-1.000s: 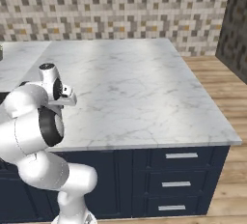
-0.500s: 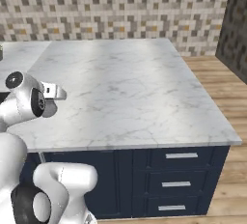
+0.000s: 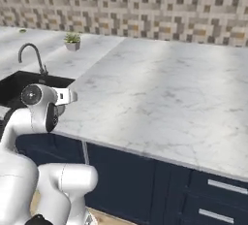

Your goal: Move the glass cup from next to the sink to the open cabinet. Then, move the bowl with the lemon to the fridge to clear the area for faucet cleaning.

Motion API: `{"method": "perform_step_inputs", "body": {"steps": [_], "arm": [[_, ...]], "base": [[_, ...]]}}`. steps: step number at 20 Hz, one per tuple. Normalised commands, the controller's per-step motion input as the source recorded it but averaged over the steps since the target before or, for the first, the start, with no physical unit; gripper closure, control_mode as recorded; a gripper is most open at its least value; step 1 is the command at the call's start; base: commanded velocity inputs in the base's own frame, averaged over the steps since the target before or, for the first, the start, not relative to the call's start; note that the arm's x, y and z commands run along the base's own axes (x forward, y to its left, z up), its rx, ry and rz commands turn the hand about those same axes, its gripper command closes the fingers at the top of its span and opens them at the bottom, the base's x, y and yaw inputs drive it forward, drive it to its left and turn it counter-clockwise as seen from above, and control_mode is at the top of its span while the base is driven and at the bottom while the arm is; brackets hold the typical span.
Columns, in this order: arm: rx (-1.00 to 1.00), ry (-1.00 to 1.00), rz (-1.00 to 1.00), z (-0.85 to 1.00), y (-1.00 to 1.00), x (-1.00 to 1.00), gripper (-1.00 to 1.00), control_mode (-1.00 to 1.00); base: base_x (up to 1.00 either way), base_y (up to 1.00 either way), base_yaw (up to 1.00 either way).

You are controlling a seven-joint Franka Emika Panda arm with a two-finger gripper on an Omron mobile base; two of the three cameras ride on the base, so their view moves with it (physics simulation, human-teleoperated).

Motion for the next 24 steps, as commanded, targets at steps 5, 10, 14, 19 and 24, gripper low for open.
{"method": "perform_step_inputs", "body": {"steps": [5, 10, 14, 19, 24], "arm": [[0.00, 0.00, 0.00, 0.00, 0.00, 0.00, 1.00, 1.00], [0.00, 0.00, 0.00, 0.00, 0.00, 0.00, 1.00, 1.00], [0.00, 0.00, 0.00, 0.00, 0.00, 0.00, 1.00, 1.00], [0.00, 0.00, 0.00, 0.00, 0.00, 0.00, 1.00, 1.00], [0.00, 0.00, 0.00, 0.00, 0.00, 0.00, 1.00, 1.00]], "base": [[-0.24, 0.00, 0.85], [-0.31, 0.00, 0.82], [-0.20, 0.00, 0.87], [-0.04, 0.00, 0.87], [0.46, -0.03, 0.66]]}}
